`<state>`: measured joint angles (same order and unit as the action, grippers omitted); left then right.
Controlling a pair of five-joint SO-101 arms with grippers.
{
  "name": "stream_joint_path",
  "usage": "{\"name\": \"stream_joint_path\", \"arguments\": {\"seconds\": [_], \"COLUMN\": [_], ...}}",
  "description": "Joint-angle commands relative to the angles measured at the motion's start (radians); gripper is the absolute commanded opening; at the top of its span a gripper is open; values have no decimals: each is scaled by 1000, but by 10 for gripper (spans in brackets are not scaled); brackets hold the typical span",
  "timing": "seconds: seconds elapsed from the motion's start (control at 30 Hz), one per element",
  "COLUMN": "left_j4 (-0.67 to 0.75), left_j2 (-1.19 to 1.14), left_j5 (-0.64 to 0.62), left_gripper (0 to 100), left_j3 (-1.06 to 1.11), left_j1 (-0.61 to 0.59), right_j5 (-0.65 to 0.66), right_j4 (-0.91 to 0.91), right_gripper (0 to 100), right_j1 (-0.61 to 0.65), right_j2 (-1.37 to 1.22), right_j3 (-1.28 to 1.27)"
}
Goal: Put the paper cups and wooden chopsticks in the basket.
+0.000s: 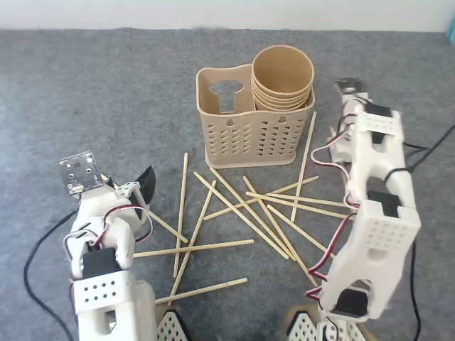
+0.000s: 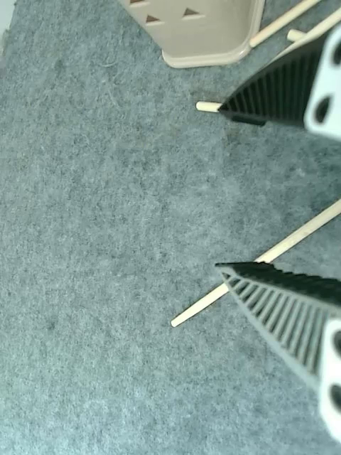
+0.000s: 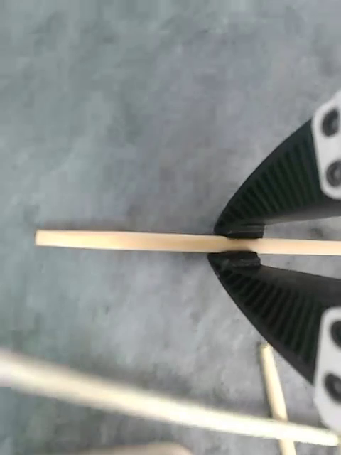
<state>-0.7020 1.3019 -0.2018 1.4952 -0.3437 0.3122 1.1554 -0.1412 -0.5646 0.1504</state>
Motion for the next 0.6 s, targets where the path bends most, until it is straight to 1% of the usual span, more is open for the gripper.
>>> {"name": "stream_joint_path", "arguments": {"seconds": [0.0, 0.13, 0.27, 0.4, 0.47, 0.57], "left_j4": [28, 28, 28, 28, 26, 26], "left_j2": [18, 18, 18, 18, 18, 18], "left_j5": [12, 12, 12, 12, 12, 12], "left_gripper": [297, 297, 297, 297, 297, 297], "left_j3": [-5, -5, -5, -5, -5, -5], "left_j1": [0, 0, 0, 0, 0, 0], "right_j5": [-64, -68, -69, -147, -175, -181], "right_j4": [62, 133, 203, 234, 231, 217], "right_gripper": [8, 8, 8, 8, 8, 8], "right_j1": [-82, -111, -113, -105, -91, -41], "right_j2": [231, 429, 651, 898, 1017, 1161], "right_j3": [54, 49, 49, 49, 49, 49]}}
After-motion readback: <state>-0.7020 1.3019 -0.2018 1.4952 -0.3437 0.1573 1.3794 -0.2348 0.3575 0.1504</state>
